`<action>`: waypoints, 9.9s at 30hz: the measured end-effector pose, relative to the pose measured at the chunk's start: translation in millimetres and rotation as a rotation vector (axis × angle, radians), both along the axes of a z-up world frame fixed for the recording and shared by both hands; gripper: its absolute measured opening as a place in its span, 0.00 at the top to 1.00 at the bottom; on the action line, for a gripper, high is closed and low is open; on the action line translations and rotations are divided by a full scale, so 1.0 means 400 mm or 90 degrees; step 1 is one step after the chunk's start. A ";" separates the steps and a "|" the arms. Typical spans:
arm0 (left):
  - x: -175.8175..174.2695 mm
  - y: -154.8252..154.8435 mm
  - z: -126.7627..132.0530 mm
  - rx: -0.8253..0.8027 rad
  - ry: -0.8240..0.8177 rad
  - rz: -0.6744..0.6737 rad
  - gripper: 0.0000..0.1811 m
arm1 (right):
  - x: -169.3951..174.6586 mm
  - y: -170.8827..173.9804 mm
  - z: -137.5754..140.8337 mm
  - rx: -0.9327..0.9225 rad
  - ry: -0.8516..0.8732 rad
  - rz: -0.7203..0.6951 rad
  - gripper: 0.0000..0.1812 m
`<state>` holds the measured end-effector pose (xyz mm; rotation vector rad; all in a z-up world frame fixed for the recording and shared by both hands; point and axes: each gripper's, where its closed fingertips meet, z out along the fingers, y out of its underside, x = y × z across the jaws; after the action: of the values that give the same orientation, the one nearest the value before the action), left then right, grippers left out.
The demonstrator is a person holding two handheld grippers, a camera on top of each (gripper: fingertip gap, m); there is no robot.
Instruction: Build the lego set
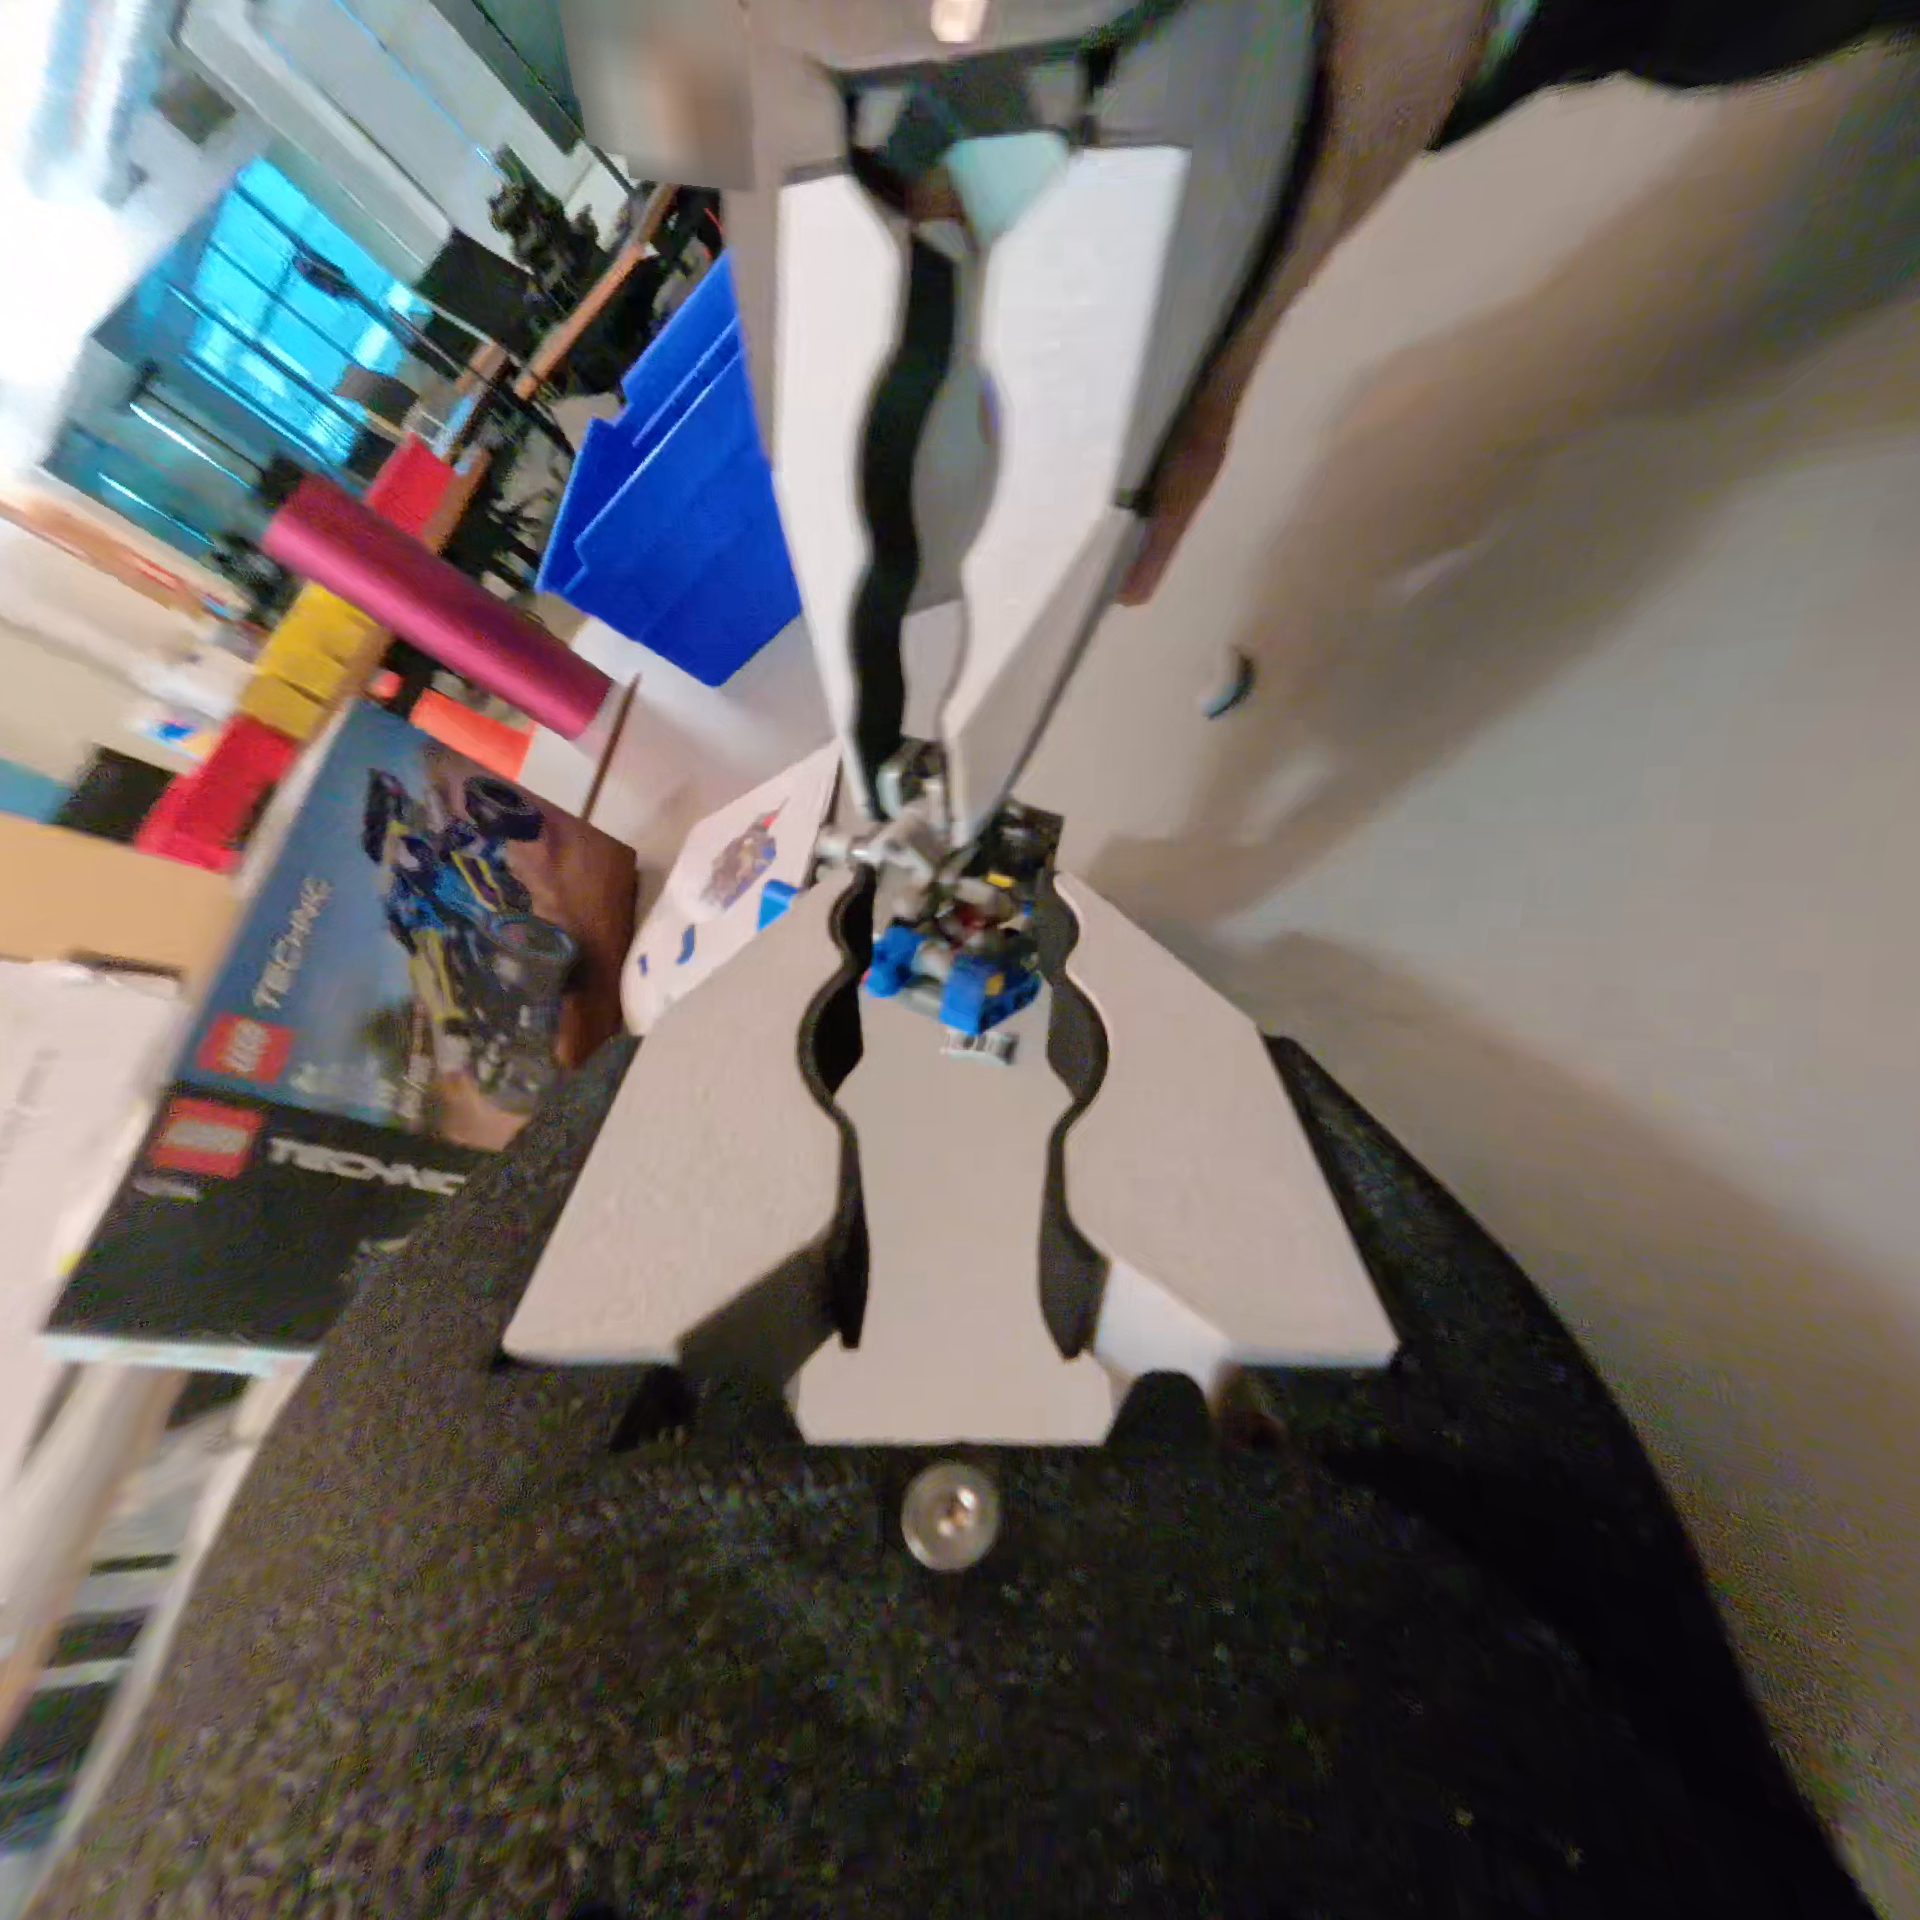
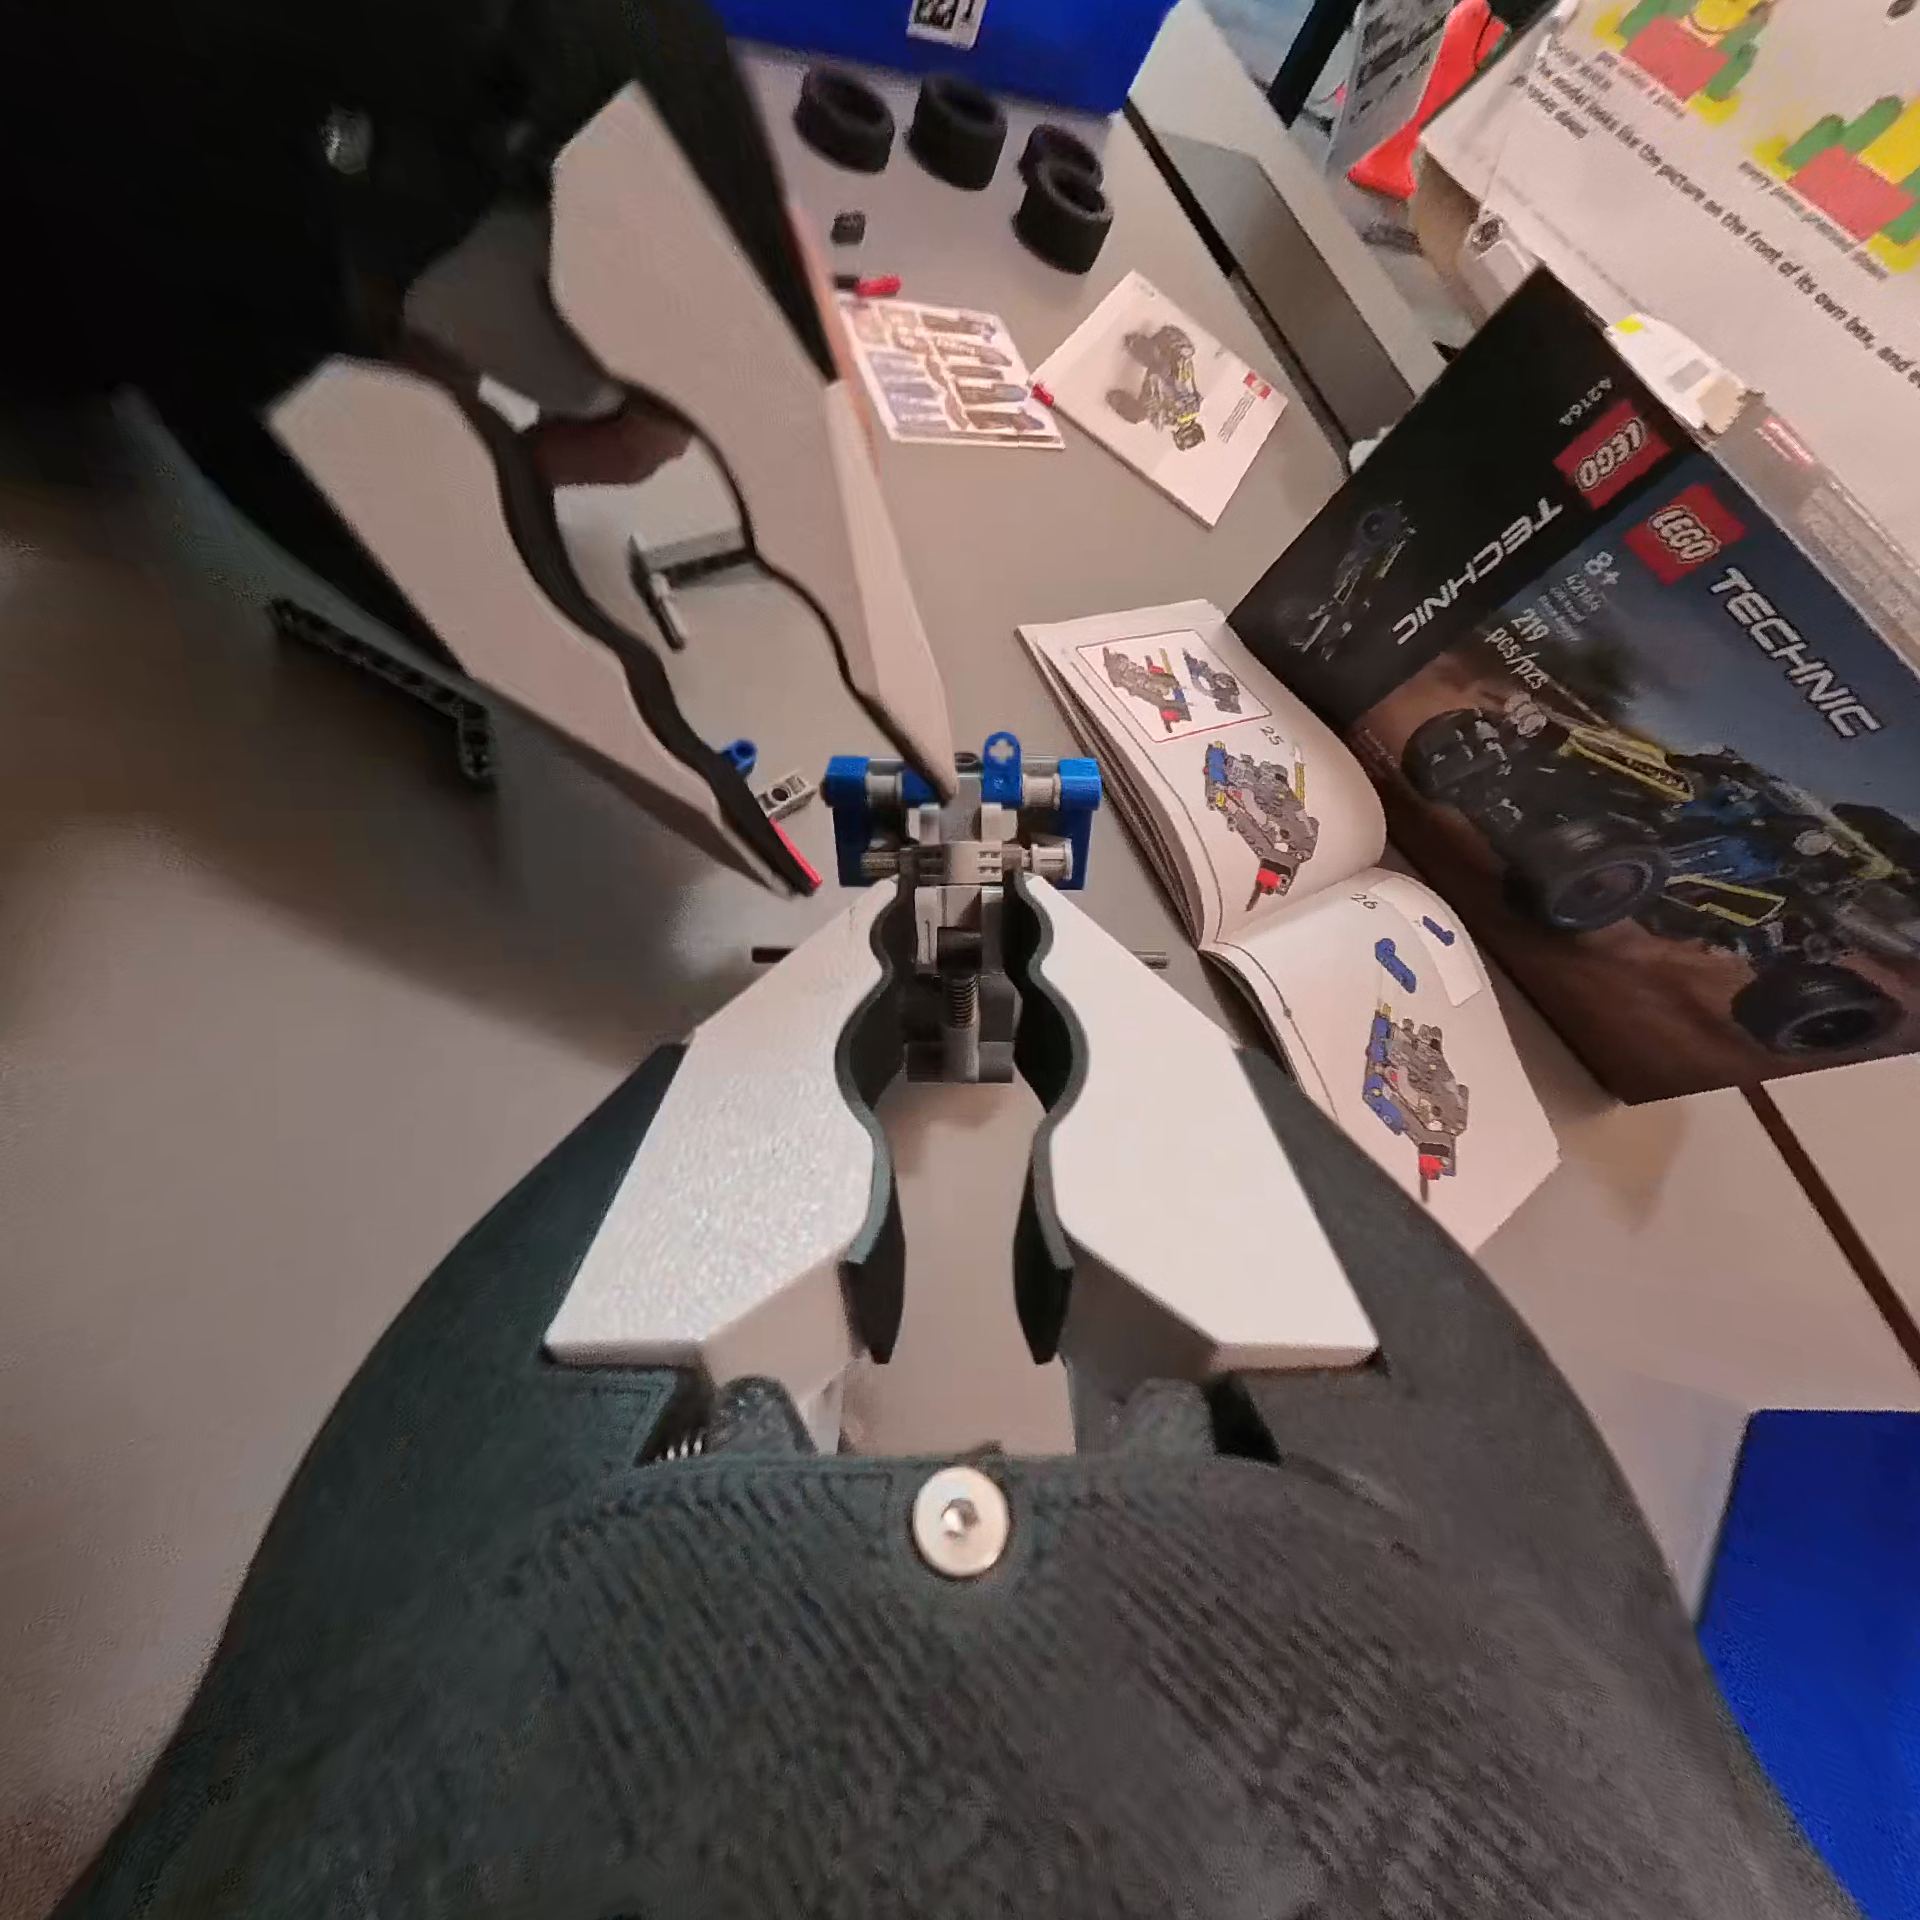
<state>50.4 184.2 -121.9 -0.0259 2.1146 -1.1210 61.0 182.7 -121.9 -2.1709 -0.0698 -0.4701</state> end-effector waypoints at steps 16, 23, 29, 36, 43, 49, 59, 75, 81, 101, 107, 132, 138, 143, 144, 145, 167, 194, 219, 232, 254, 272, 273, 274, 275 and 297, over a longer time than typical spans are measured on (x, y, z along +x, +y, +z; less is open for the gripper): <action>-0.054 0.036 -0.017 -0.073 0.455 -0.190 0.88 | -0.106 0.026 -0.030 -0.123 -0.162 0.248 0.91; -0.089 0.023 -0.019 -0.060 0.573 -0.274 0.94 | -0.137 0.026 -0.030 -0.146 -0.198 0.318 0.91; -0.112 0.017 -0.025 -0.064 0.677 -0.304 0.95 | -0.154 0.024 -0.032 -0.150 -0.170 0.346 0.92; -0.123 0.018 -0.028 -0.085 0.749 -0.324 0.97 | -0.162 0.022 -0.035 -0.152 -0.157 0.371 0.92; -0.135 0.016 -0.035 -0.100 0.812 -0.359 0.98 | -0.164 0.020 -0.040 -0.199 -0.173 0.418 0.90; -0.147 0.028 -0.041 -0.089 0.818 -0.385 0.98 | -0.175 0.025 -0.049 -0.254 -0.182 0.454 0.91; -0.069 0.042 0.035 -0.038 0.425 -0.270 0.96 | -0.119 0.039 -0.035 -0.196 -0.076 0.270 0.91; -0.030 0.011 -0.008 0.066 0.270 -0.151 0.98 | -0.049 0.030 -0.023 -0.125 -0.007 0.096 0.91; -0.016 0.005 -0.005 0.066 0.230 -0.133 0.97 | -0.045 0.034 -0.027 -0.109 0.010 0.088 0.91; 0.023 0.045 -0.066 0.117 0.192 -0.087 1.00 | 0.021 -0.006 0.022 -0.027 -0.010 0.018 0.91; 0.003 0.004 0.042 -0.014 0.216 -0.116 1.00 | 0.009 0.004 -0.007 -0.081 -0.059 0.037 0.91; 0.027 -0.005 -0.042 0.059 0.203 -0.053 0.96 | -0.004 0.021 -0.029 -0.036 -0.076 0.012 0.92; 0.026 -0.007 -0.044 0.022 0.238 -0.063 0.97 | -0.004 0.020 -0.029 -0.005 -0.042 0.018 0.92; 0.030 -0.010 -0.054 -0.001 0.258 -0.060 0.97 | -0.002 0.018 -0.043 -0.005 0.004 0.028 0.92; 0.029 -0.010 -0.054 0.000 0.264 -0.062 0.97 | 0.001 0.018 -0.042 -0.008 -0.012 0.029 0.92; 0.027 -0.009 -0.057 0.004 0.268 -0.065 0.97 | -0.002 0.019 -0.044 -0.016 -0.014 0.036 0.92; 0.033 0.000 -0.078 -0.073 0.378 -0.091 0.93 | 0.029 -0.017 -0.078 0.028 0.135 0.054 0.80; 0.043 -0.015 -0.035 -0.201 0.462 -0.079 0.93 | 0.016 0.002 -0.023 0.165 0.222 0.063 0.85; 0.083 -0.012 -0.033 -0.239 0.449 0.027 0.93 | 0.056 -0.006 -0.058 0.108 0.081 -0.131 0.95; 0.056 -0.023 -0.032 -0.197 0.418 -0.042 0.87 | 0.038 -0.011 -0.061 0.172 0.159 -0.081 0.98; 0.024 -0.001 -0.093 -0.048 0.404 -0.116 0.88 | -0.022 -0.090 -0.119 0.036 0.186 -0.129 0.90; 0.021 -0.023 -0.138 0.014 0.361 -0.099 0.90 | -0.005 -0.044 -0.127 0.043 0.016 -0.152 0.84; 0.020 -0.023 -0.139 0.016 0.363 -0.101 0.90 | -0.003 -0.045 -0.125 0.039 0.007 -0.145 0.84; 0.019 -0.022 -0.140 0.020 0.360 -0.105 0.90 | -0.007 -0.044 -0.127 0.028 0.005 -0.125 0.84; 0.019 -0.021 -0.140 0.021 0.356 -0.106 0.90 | -0.011 -0.047 -0.129 0.016 0.005 -0.107 0.84; -0.026 0.070 0.246 -0.395 0.112 0.146 0.40 | 0.185 0.031 0.238 0.227 -0.159 -0.269 0.48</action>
<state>39.8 212.0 -23.4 -0.6597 1.7669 -1.6271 135.0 195.2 -26.9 -1.7640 0.3199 -0.9192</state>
